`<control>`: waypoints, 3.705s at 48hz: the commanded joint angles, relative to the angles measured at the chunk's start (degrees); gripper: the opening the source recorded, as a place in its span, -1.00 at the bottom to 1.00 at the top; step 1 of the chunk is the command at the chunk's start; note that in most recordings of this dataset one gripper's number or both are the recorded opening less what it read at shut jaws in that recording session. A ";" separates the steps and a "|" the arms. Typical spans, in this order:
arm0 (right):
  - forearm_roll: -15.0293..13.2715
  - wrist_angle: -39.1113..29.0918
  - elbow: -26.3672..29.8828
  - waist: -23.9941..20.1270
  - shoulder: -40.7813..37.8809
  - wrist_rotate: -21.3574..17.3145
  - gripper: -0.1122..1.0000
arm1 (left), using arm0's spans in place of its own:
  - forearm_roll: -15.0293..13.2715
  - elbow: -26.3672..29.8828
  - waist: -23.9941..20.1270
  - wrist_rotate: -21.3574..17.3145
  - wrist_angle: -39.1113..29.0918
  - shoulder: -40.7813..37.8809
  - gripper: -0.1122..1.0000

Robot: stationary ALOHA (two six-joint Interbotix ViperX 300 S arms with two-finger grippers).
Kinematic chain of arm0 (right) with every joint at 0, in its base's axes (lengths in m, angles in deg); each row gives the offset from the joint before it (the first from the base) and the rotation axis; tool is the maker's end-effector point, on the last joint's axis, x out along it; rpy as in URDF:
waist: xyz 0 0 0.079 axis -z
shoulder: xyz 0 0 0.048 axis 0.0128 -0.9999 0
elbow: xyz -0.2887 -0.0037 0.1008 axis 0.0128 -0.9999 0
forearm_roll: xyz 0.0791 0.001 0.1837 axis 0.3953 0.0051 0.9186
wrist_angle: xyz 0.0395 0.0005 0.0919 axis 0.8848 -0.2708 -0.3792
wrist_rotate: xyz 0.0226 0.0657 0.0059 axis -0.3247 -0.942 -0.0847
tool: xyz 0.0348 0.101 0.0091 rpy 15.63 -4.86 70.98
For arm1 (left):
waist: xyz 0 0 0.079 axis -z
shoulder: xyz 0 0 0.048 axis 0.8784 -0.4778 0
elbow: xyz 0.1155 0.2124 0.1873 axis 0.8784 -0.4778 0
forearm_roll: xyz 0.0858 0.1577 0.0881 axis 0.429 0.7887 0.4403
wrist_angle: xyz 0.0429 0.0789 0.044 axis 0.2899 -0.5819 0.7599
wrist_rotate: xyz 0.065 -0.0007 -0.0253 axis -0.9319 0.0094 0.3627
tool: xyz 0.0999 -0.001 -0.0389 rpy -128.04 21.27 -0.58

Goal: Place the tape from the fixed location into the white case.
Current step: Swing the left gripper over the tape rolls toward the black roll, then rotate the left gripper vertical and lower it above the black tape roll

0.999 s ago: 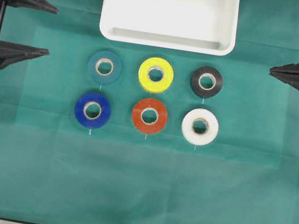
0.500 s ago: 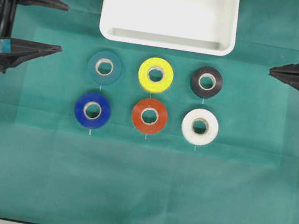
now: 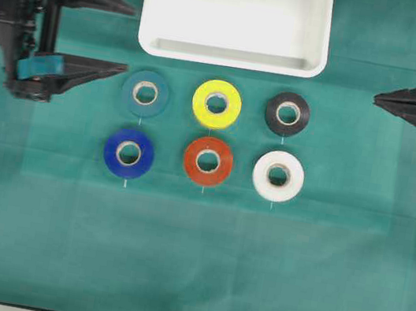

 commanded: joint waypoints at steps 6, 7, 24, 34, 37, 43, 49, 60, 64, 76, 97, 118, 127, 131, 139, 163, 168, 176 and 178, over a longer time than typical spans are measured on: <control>0.00 0.00 1.58 0.09 -0.35 0.09 -0.80 | -0.09 5.62 -0.70 -0.09 1.67 -6.42 0.92; 0.00 0.00 1.58 0.00 -0.35 0.09 -0.80 | -0.09 6.15 -0.62 -0.09 1.76 -7.12 0.92; 0.00 -0.35 1.49 0.00 -0.44 0.09 -0.80 | 0.09 18.11 -0.70 -0.26 1.58 -19.25 0.92; 0.00 -0.79 1.58 0.09 -0.44 0.09 -0.80 | 0.09 24.52 -0.70 -2.64 1.23 -24.52 0.92; 0.00 -0.79 1.49 0.09 -0.44 0.09 -0.80 | 0.09 26.19 -0.70 -3.25 0.79 -25.84 0.92; 0.00 -0.79 1.49 0.00 -0.44 0.09 -0.80 | 0.09 29.53 -0.88 -3.43 -0.26 -28.65 0.92; 0.00 -0.79 1.49 0.00 -0.44 0.09 -0.80 | 0.09 32.34 -1.58 -3.43 -1.58 -31.20 0.92; -0.09 -0.79 1.49 0.00 -0.44 0.09 -0.80 | 0.00 36.74 -2.20 -3.43 -3.69 -34.45 0.92; 0.00 -0.88 1.49 0.09 -0.53 0.09 -0.80 | 0.00 37.35 -2.37 -3.43 -3.96 -34.89 0.92; 0.00 -0.88 1.41 0.09 -0.79 0.09 -0.80 | 0.00 37.35 -2.72 -3.43 -4.22 -34.98 0.92; 0.00 -0.88 1.41 0.09 -0.88 0.09 -0.80 | 0.00 37.62 -2.72 -3.43 -4.66 -35.07 0.92; 0.00 -1.67 1.41 0.09 -0.97 -0.09 -0.80 | 0.09 48.60 -2.72 -3.69 -29.36 -38.85 0.92; 0.00 -1.85 1.41 0.09 -0.97 -0.18 -0.80 | 0.18 56.87 -2.72 -5.36 -43.33 -42.45 0.92; 0.00 -1.93 1.23 0.00 -0.97 -0.18 -0.80 | 0.18 60.73 -2.72 -5.98 -48.78 -44.38 0.92; 0.00 -2.02 1.41 0.00 -1.23 -0.18 -0.80 | 0.26 66.80 -2.72 -7.47 -57.39 -47.02 0.92; 0.00 -2.11 1.14 0.00 -1.93 -0.09 -0.80 | 0.44 75.85 -2.64 -10.46 -69.17 -51.15 0.92; 0.00 -2.11 1.23 0.00 -1.93 -0.09 -0.80 | 0.62 76.20 -2.72 -10.46 -70.75 -51.33 0.92; 0.00 -2.02 1.23 0.09 -1.93 -0.09 -0.80 | 0.62 76.73 -2.64 -10.46 -71.10 -51.59 0.92; 0.00 -2.02 1.23 0.00 -1.93 -0.09 -0.80 | 0.62 76.73 -2.64 -10.37 -71.02 -51.50 0.92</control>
